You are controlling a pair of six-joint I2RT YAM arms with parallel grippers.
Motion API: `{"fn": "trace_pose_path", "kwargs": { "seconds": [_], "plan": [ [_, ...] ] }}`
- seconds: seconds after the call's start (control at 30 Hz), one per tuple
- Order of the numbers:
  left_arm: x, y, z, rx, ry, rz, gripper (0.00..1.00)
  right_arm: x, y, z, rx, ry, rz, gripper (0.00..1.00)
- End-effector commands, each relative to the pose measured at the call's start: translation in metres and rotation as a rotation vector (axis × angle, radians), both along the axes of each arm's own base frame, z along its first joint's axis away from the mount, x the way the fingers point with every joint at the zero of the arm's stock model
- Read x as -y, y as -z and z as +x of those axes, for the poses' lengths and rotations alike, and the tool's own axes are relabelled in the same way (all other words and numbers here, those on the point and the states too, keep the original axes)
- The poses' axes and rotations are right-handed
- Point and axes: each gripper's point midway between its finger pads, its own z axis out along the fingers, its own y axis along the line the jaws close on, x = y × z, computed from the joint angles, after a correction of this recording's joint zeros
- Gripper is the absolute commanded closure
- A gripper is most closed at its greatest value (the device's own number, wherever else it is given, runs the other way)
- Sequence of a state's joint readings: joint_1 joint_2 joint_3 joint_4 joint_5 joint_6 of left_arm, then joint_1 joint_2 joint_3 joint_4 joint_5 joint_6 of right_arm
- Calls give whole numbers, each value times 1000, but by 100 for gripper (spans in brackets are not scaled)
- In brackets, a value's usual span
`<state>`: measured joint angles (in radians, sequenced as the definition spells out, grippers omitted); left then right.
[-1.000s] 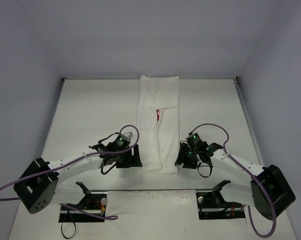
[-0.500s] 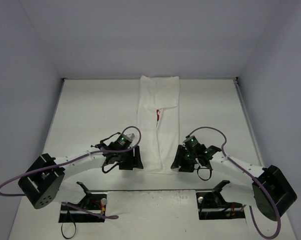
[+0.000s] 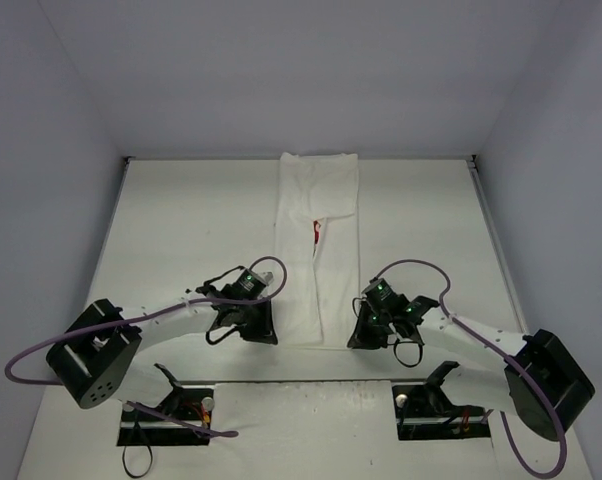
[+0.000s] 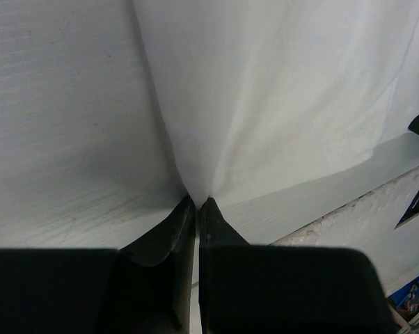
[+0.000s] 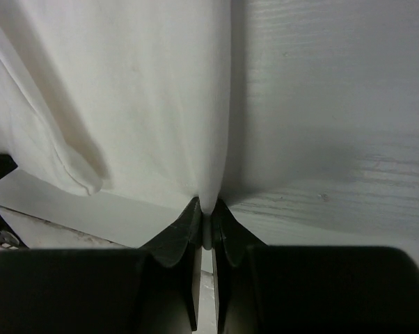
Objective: Fold and stack the t-shirts
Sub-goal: Grab the bottom of the folded rectangular tshirt with both arms
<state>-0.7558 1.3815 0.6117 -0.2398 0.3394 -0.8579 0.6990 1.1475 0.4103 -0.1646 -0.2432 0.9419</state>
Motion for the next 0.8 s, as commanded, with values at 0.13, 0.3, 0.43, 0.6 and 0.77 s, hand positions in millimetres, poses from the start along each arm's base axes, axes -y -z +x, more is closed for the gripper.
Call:
{"fn": "trace_pose_path", "kwargs": {
  "seconds": [0.13,0.3,0.43,0.6,0.77],
  "plan": [
    [-15,-2,-4,11,70,38,100,39,16,-26,-54,-16,-160,97],
    [-17,4,-12,-21,94,40,100,39,15,-29,-55,-35,-152,100],
    [-18,-3,-14,-25,90,34,100,31,4,-22,-31,-36,-121,100],
    [-17,-38,-5,27,45,14,100,23,-19,-5,21,-32,-119,100],
    [-20,-73,20,99,-41,9,100,15,-52,27,103,-28,-161,100]
  ]
}}
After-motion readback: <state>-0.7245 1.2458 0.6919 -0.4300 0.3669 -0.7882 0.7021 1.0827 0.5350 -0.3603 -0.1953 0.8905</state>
